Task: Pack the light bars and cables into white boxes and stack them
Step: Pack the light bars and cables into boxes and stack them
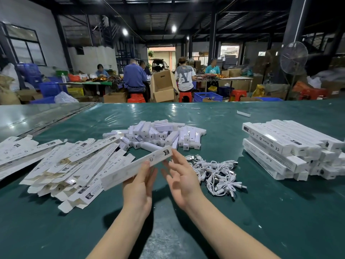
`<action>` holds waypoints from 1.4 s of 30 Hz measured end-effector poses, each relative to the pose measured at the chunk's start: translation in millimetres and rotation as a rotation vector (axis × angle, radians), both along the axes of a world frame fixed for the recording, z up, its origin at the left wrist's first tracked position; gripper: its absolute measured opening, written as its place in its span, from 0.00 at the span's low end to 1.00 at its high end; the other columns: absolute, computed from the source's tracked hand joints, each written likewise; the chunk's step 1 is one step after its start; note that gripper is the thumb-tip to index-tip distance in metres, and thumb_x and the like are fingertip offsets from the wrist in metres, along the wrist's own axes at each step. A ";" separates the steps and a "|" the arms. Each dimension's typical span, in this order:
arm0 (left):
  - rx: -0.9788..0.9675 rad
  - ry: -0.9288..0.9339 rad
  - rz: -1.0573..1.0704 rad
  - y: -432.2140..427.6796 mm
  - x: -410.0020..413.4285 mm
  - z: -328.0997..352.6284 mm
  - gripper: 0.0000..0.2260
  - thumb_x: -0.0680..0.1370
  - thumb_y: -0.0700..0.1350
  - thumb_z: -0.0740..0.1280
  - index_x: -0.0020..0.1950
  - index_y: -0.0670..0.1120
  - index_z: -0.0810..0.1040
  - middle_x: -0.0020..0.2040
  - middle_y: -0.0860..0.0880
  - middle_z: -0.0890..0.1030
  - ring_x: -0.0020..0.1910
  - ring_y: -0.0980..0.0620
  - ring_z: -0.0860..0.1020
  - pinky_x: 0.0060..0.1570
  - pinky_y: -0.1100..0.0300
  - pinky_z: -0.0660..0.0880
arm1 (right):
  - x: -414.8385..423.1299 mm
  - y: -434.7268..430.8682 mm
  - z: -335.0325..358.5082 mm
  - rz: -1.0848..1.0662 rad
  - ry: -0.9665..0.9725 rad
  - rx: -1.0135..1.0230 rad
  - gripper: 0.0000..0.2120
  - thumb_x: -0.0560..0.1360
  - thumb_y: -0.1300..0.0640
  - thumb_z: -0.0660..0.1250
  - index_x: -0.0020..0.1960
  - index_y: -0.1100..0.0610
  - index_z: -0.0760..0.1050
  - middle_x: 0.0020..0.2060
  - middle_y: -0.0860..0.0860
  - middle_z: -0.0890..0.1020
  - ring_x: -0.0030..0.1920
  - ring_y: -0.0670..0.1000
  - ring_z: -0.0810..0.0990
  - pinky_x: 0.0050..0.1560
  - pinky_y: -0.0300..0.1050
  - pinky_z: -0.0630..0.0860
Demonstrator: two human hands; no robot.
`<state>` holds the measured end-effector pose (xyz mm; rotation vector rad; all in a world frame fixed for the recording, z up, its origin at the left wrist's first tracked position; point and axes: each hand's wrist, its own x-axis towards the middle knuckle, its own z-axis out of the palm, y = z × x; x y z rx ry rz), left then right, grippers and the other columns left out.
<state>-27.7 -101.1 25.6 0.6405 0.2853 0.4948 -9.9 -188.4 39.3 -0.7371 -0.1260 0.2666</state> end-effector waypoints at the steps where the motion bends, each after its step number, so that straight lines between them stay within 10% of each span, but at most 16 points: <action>1: -0.049 -0.008 -0.013 1.6 0.4 0.3 0.08 0.76 0.35 0.65 0.54 0.42 0.75 0.47 0.43 0.80 0.44 0.50 0.81 0.44 0.59 0.80 | -0.1 0.6 0.1 -0.001 -0.038 -0.026 0.21 0.76 0.72 0.54 0.62 0.55 0.72 0.62 0.52 0.76 0.58 0.52 0.75 0.59 0.45 0.69; 7: 0.045 0.158 -0.297 -6.4 -4.5 1.8 0.08 0.71 0.44 0.68 0.42 0.39 0.79 0.31 0.45 0.83 0.27 0.54 0.81 0.29 0.67 0.78 | -2.7 9.9 -4.2 -0.076 0.051 -0.020 0.09 0.72 0.70 0.65 0.48 0.59 0.71 0.34 0.55 0.79 0.29 0.47 0.78 0.28 0.36 0.73; 14: 0.221 0.301 -0.340 -1.4 0.4 1.1 0.14 0.77 0.56 0.61 0.45 0.45 0.74 0.41 0.48 0.76 0.36 0.53 0.73 0.34 0.61 0.70 | 16.9 -15.5 5.3 -0.314 0.228 -0.156 0.07 0.73 0.59 0.68 0.38 0.58 0.73 0.19 0.49 0.76 0.17 0.44 0.72 0.18 0.32 0.67; 23: 0.049 0.267 -0.364 14.8 -1.0 3.2 0.15 0.78 0.54 0.60 0.43 0.43 0.72 0.38 0.47 0.74 0.34 0.52 0.72 0.35 0.59 0.69 | 47.3 -98.7 25.9 -0.806 0.411 0.425 0.20 0.78 0.52 0.61 0.62 0.64 0.65 0.55 0.56 0.71 0.42 0.52 0.78 0.42 0.42 0.78; 26: 0.102 0.256 -0.332 14.4 -0.8 4.9 0.10 0.78 0.50 0.61 0.42 0.44 0.72 0.36 0.47 0.74 0.33 0.52 0.72 0.35 0.59 0.70 | 52.5 -102.9 22.5 -0.863 0.456 0.347 0.10 0.76 0.60 0.60 0.57 0.62 0.67 0.51 0.56 0.70 0.40 0.53 0.76 0.39 0.41 0.76; 33: 1.568 0.441 0.348 44.1 -3.2 -6.1 0.08 0.73 0.37 0.66 0.47 0.49 0.77 0.54 0.49 0.78 0.58 0.45 0.71 0.58 0.53 0.66 | 42.4 -50.4 -4.6 -0.826 0.101 -0.428 0.11 0.72 0.71 0.58 0.39 0.56 0.70 0.33 0.52 0.73 0.31 0.52 0.70 0.33 0.45 0.69; 37: 1.820 1.022 0.094 65.3 -1.4 -15.1 0.23 0.77 0.49 0.60 0.71 0.49 0.63 0.74 0.41 0.57 0.72 0.40 0.55 0.70 0.48 0.53 | 24.7 -29.3 -22.1 -0.747 -0.452 -0.930 0.13 0.69 0.71 0.62 0.34 0.54 0.72 0.30 0.46 0.74 0.33 0.47 0.71 0.39 0.41 0.68; 42: 1.960 1.100 0.101 76.3 0.5 -11.7 0.19 0.77 0.53 0.57 0.67 0.52 0.67 0.66 0.46 0.70 0.65 0.43 0.67 0.61 0.51 0.61 | 11.9 -21.5 -29.1 -0.558 -0.775 -1.124 0.07 0.64 0.62 0.59 0.36 0.61 0.75 0.30 0.46 0.73 0.31 0.42 0.67 0.37 0.34 0.63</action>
